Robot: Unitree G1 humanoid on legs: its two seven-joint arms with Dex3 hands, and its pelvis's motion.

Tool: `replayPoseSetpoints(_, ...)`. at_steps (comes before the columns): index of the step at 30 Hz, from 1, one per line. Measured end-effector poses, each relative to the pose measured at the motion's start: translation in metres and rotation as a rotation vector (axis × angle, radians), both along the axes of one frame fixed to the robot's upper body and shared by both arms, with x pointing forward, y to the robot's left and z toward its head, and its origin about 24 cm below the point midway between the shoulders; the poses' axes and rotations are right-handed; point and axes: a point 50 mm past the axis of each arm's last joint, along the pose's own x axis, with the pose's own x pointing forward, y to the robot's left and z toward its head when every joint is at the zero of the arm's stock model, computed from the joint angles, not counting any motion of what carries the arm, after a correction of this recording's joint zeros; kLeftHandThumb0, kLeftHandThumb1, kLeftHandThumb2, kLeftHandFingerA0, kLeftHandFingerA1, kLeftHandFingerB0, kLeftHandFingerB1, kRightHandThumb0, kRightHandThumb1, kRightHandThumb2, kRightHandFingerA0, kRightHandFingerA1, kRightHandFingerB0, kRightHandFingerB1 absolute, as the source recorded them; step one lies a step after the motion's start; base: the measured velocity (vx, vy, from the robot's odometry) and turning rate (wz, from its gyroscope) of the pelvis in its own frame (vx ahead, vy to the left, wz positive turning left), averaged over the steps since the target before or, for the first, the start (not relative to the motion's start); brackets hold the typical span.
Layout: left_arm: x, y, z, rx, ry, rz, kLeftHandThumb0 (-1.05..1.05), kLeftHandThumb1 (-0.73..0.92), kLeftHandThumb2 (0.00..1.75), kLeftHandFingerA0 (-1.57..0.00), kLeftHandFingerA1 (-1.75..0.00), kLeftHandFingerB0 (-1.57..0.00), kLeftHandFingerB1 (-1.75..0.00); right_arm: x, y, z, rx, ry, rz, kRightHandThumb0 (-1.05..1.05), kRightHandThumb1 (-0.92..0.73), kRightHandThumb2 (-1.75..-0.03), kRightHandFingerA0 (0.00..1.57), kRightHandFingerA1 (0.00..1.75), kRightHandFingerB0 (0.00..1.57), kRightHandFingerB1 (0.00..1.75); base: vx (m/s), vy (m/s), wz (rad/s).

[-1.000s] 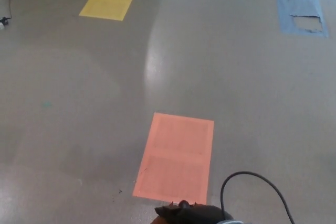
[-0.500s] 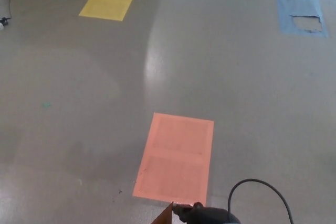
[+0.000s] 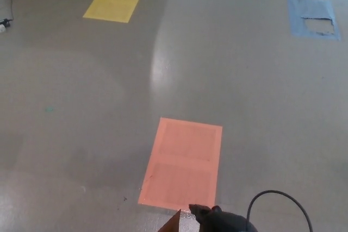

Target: An air pump is kept on top of a storage box on the floor and the robot uses its right hand to press down on the handle of the pump to compress it

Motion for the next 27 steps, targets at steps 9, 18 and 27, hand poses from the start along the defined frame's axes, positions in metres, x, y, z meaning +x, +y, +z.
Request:
replayPoseSetpoints(9, 0.009, 0.007, 0.014, 0.023, -0.028, -0.007, -0.75, 0.78, 1.16, -0.04, -0.43, -0.03, -0.31, 0.056, -0.017, 0.059, 0.198, -0.223, -0.091, -0.76, -0.84, -1.10, 0.00, 0.19, 0.00, 0.18, 0.00, 0.000, 0.00)
replayPoseSetpoints(18, 0.008, 0.007, 0.013, 0.021, -0.018, -0.008, -0.76, 0.80, 1.16, -0.04, -0.44, 0.00, -0.31, 0.077, -0.026, 0.116, 0.384, -0.427, -0.072, -0.76, -0.82, -1.09, 0.00, 0.19, 0.00, 0.18, 0.00, 0.000, 0.00)
replayPoseSetpoints(27, 0.008, 0.007, 0.013, 0.021, -0.016, -0.006, -0.72, 0.76, 1.14, -0.11, -0.47, 0.00, -0.36, 0.082, -0.042, 0.169, 0.550, -0.581, -0.061, -0.87, -0.90, -1.18, 0.00, 0.13, 0.00, 0.09, 0.00, 0.000, 0.00)
